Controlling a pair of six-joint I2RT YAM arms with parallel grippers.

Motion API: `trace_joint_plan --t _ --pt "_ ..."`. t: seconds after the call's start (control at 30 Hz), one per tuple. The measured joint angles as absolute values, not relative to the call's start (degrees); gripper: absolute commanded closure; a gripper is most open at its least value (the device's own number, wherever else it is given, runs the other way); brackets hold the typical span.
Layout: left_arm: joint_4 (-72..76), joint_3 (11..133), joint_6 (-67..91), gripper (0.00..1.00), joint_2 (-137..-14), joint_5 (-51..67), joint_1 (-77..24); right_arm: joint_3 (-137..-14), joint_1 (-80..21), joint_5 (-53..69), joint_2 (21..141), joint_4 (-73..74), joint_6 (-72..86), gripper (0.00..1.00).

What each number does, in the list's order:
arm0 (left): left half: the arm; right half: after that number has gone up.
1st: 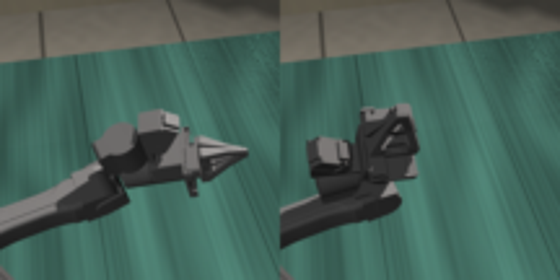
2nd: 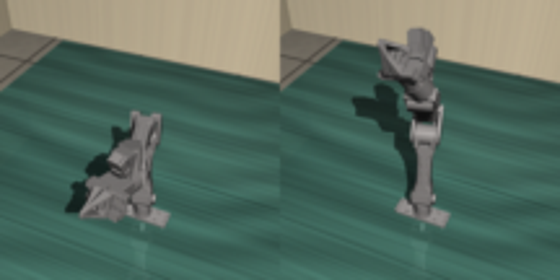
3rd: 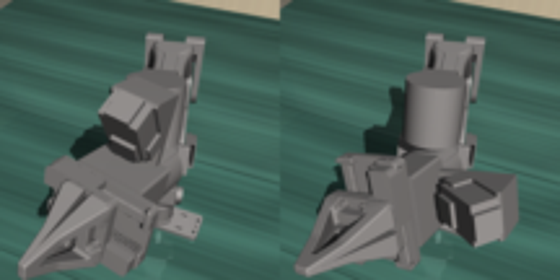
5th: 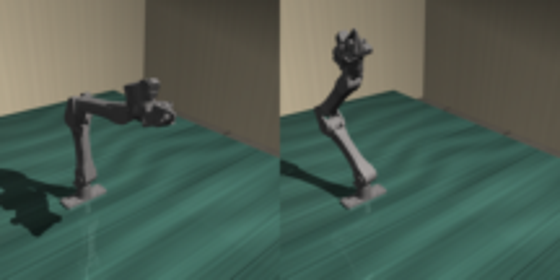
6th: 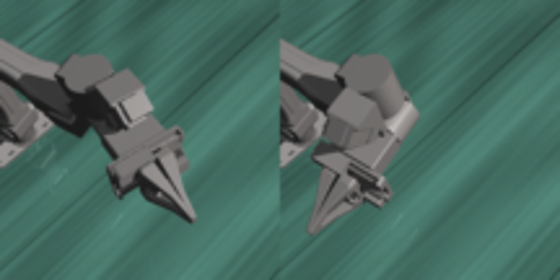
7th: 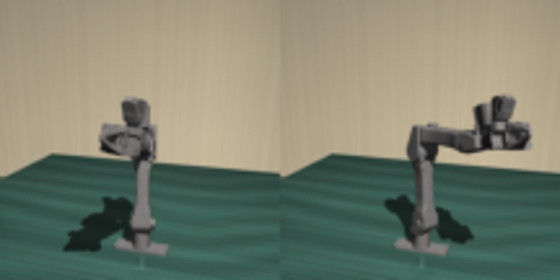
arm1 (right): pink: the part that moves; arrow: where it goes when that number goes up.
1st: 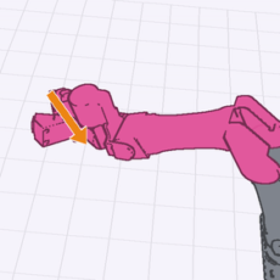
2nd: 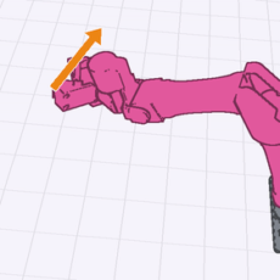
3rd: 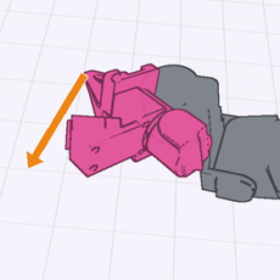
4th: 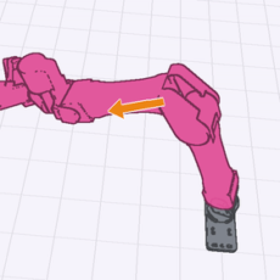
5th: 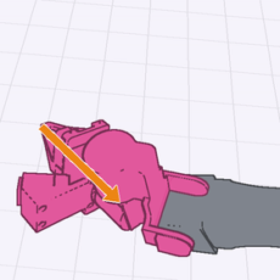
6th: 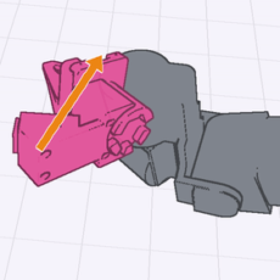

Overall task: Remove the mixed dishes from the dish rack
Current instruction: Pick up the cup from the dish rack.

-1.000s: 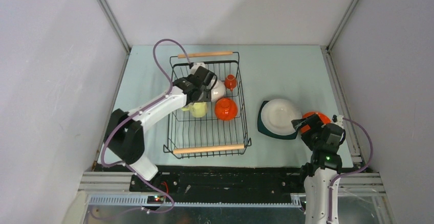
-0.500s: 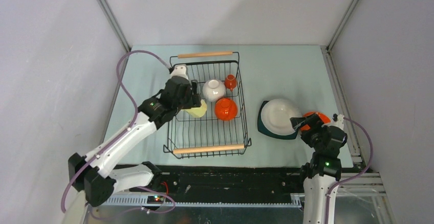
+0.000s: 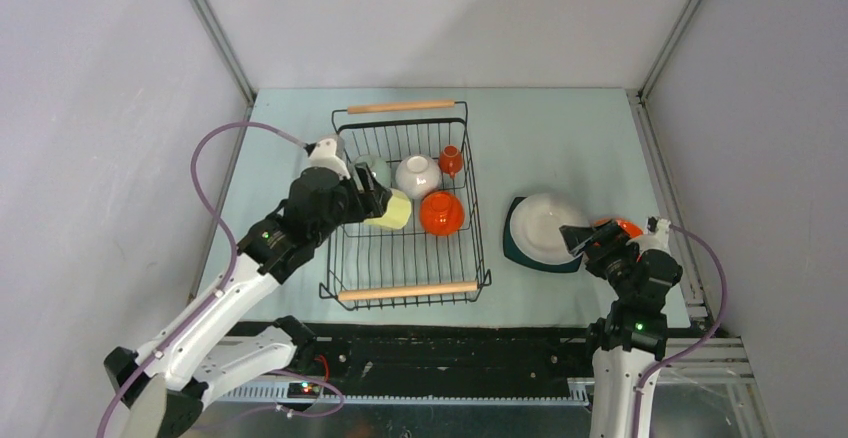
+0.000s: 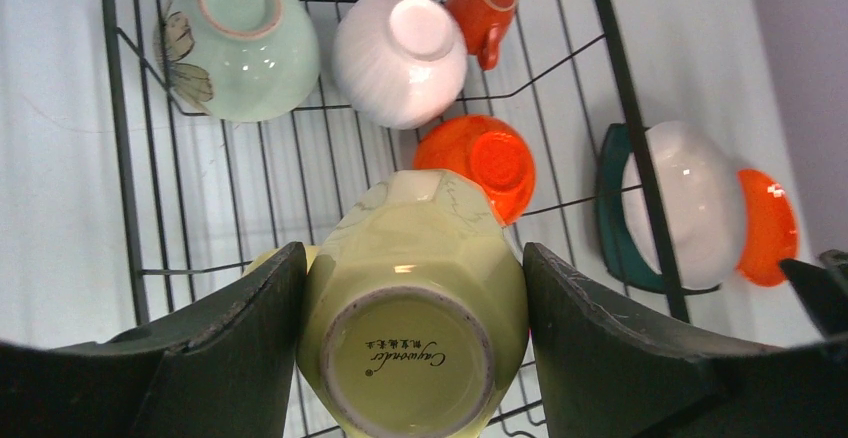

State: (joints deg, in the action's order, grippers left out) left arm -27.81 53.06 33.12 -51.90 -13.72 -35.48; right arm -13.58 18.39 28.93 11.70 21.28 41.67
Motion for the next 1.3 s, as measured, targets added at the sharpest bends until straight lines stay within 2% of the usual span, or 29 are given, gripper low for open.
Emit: trace_joint_plan --t 0.33,0.53,0.73,0.97,1.3 --pt "-25.4 49.8 38.7 1.00 -47.5 -10.9 -35.5 -14.0 14.7 39.6 7.8 9.6 43.1 0.01" --pt "-22.1 47.7 44.6 1.00 -44.6 -8.6 -35.5 -15.2 5.4 44.0 9.2 -1.7 44.7 0.02" --pt "-18.1 47.0 50.9 1.00 -43.0 -6.9 -35.5 -18.8 -12.5 44.5 20.2 -12.1 42.8 0.03" --pt "-12.1 42.8 60.2 1.00 -38.7 -3.8 -35.5 -24.6 -34.9 37.8 35.1 -17.3 32.4 0.06" --pt "-8.0 41.5 70.9 1.00 -35.5 -2.8 -35.5 -30.8 -44.2 30.1 53.0 -26.5 23.4 0.15"
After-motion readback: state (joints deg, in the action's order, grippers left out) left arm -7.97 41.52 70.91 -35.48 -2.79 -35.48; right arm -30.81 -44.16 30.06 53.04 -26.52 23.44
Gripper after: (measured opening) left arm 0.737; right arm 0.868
